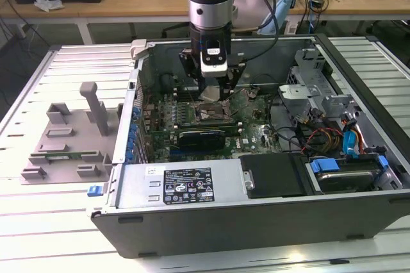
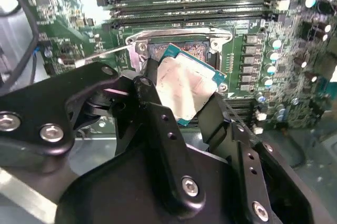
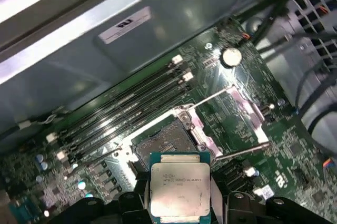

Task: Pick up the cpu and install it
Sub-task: 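Place the cpu into insertion slot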

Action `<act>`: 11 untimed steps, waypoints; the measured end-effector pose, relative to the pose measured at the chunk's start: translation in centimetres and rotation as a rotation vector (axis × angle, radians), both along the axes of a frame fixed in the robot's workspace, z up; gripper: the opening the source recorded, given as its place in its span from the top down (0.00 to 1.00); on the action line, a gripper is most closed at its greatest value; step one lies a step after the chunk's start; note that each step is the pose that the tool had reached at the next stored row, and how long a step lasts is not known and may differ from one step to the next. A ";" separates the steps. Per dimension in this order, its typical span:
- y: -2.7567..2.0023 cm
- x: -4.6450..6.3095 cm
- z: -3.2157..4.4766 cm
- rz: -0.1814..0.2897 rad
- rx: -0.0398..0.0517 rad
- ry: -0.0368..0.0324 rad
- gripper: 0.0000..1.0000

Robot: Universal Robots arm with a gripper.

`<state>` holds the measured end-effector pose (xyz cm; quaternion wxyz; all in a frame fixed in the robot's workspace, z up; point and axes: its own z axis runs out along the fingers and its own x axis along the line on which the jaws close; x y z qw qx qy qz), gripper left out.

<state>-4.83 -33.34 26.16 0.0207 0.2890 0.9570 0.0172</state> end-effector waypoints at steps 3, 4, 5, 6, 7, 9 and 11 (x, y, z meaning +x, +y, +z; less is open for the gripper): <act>0.00 0.0 -0.06 -0.063 0.0000 0.0000 0.45; 0.00 0.0 -0.09 -0.097 0.0001 0.0000 0.45; 0.00 0.0 -0.11 -0.115 0.0000 0.0000 0.45; 0.00 0.0 -0.13 -0.133 0.0000 0.0000 0.45; 0.00 0.0 -0.15 -0.160 0.0001 0.0000 0.45; 0.00 0.0 -0.23 -0.228 0.0000 0.0000 0.45; 0.00 0.0 -0.26 -0.269 -0.0001 0.0001 0.45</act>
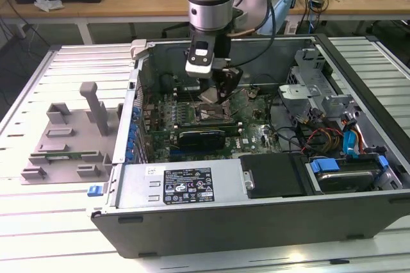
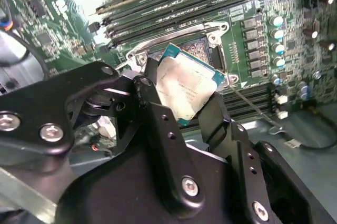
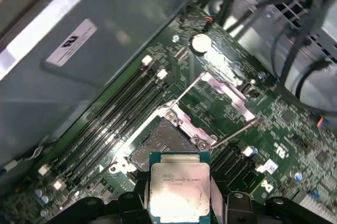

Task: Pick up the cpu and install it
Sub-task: 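Place the cpu into insertion slot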

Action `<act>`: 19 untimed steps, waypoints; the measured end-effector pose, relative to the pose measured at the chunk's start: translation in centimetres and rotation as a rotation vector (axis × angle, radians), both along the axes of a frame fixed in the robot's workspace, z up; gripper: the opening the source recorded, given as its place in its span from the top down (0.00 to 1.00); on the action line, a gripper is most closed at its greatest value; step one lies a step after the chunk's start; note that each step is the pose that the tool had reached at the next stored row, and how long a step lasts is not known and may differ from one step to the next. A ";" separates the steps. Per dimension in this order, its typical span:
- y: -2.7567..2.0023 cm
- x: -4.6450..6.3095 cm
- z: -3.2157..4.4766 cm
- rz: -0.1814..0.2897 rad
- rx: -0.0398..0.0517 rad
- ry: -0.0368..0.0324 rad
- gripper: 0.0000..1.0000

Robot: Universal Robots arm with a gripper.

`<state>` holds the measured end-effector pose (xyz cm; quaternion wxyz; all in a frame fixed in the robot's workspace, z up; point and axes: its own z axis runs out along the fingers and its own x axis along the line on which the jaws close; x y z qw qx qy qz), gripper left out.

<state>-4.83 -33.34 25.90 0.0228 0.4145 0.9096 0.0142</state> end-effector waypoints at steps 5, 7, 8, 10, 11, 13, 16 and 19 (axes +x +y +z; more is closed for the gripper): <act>0.00 0.0 -0.10 -0.111 0.0000 -0.0001 0.45; 0.00 0.0 -0.15 -0.172 0.0000 0.0000 0.45; 0.00 0.0 -0.17 -0.191 0.0000 0.0000 0.45; 0.00 0.0 -0.21 -0.240 0.0000 -0.0001 0.45; 0.00 0.0 -0.25 -0.273 0.0001 -0.0001 0.45; 0.00 0.0 -0.29 -0.321 0.0000 -0.0001 0.45; 0.00 0.0 -0.38 -0.412 0.0001 -0.0001 0.45; 0.00 0.0 -0.48 -0.512 0.0000 0.0000 0.45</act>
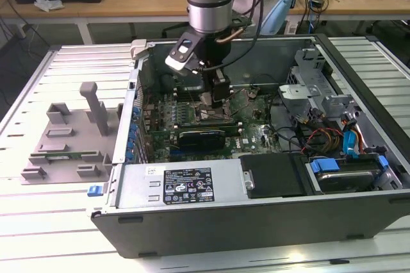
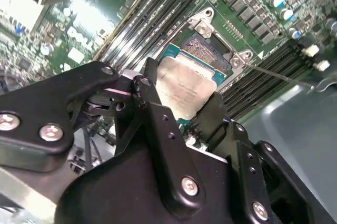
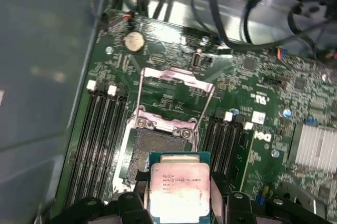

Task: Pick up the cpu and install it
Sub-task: 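Place the cpu into insertion slot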

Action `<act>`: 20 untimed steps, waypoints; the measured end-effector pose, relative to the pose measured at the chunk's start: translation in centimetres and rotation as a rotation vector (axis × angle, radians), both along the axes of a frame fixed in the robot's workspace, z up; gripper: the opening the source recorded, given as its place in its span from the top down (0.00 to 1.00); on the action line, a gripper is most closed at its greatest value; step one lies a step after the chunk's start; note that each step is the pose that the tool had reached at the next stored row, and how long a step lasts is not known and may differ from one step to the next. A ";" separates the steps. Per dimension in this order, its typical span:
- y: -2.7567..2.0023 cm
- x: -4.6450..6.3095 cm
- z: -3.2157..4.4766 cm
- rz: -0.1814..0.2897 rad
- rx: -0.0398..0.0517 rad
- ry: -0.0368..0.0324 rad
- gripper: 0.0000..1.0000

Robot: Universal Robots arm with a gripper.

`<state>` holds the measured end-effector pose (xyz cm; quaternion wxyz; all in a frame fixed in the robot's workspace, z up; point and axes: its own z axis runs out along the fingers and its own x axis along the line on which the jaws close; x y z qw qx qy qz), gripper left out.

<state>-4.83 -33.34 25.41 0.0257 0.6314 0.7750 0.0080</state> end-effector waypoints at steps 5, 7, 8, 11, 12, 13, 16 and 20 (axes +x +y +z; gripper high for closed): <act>0.00 0.1 -0.30 -0.129 0.0000 0.0000 0.45; 0.01 0.2 -0.42 -0.140 -0.0001 0.0000 0.45; 0.06 0.2 -0.50 -0.141 -0.0001 0.0000 0.45; 0.55 0.3 -1.01 -0.141 0.0001 -0.0001 0.45; 0.77 0.3 -1.17 -0.140 0.0001 -0.0001 0.45; 0.93 0.3 -1.26 -0.140 0.0000 -0.0001 0.45; 1.29 0.3 -1.73 -0.139 0.0002 -0.0002 0.45; 1.54 0.3 -2.75 -0.134 -0.0009 0.0002 0.45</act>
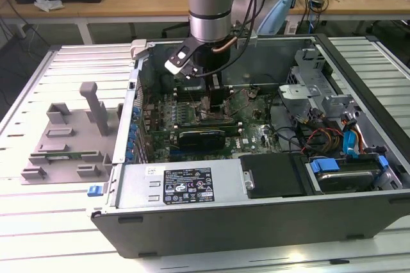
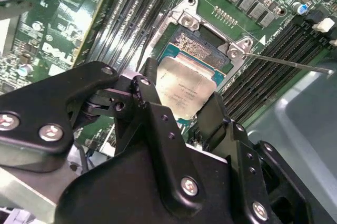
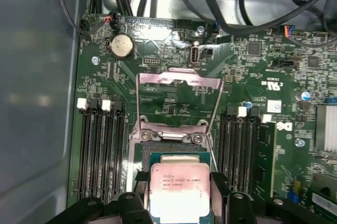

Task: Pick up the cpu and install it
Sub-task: 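Place the cpu into insertion slot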

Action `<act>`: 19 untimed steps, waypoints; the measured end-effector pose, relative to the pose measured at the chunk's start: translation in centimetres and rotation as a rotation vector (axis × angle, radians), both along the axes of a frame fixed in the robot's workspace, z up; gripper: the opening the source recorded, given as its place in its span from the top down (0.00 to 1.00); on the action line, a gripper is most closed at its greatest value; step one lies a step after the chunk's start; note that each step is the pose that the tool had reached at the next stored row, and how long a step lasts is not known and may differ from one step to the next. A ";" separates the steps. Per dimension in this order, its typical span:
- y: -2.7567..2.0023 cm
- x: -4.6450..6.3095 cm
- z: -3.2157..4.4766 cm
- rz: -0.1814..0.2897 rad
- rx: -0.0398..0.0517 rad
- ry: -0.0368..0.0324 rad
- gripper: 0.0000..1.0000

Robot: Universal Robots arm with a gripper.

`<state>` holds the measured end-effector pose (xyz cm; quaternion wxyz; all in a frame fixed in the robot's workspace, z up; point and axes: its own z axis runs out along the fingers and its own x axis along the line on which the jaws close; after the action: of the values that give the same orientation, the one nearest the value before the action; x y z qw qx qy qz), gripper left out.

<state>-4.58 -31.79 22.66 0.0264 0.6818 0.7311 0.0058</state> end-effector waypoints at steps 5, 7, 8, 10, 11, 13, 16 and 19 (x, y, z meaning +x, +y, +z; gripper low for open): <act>0.09 0.0 -0.82 0.000 -0.0115 0.0042 0.45; 0.10 0.0 -0.87 0.000 -0.0149 0.0047 0.45; 0.10 0.0 -0.88 0.000 -0.0148 0.0046 0.45; 0.11 0.0 -1.03 0.000 -0.0144 0.0043 0.45; 0.11 0.0 -1.13 0.000 -0.0147 0.0045 0.45; 0.11 0.0 -1.52 0.000 -0.0146 0.0046 0.45; 0.23 0.0 -1.61 0.000 -0.0146 0.0046 0.45; 0.35 0.0 -1.74 -0.001 -0.0146 0.0046 0.45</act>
<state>-4.59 -31.45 20.92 0.0297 0.6818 0.7310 -0.0011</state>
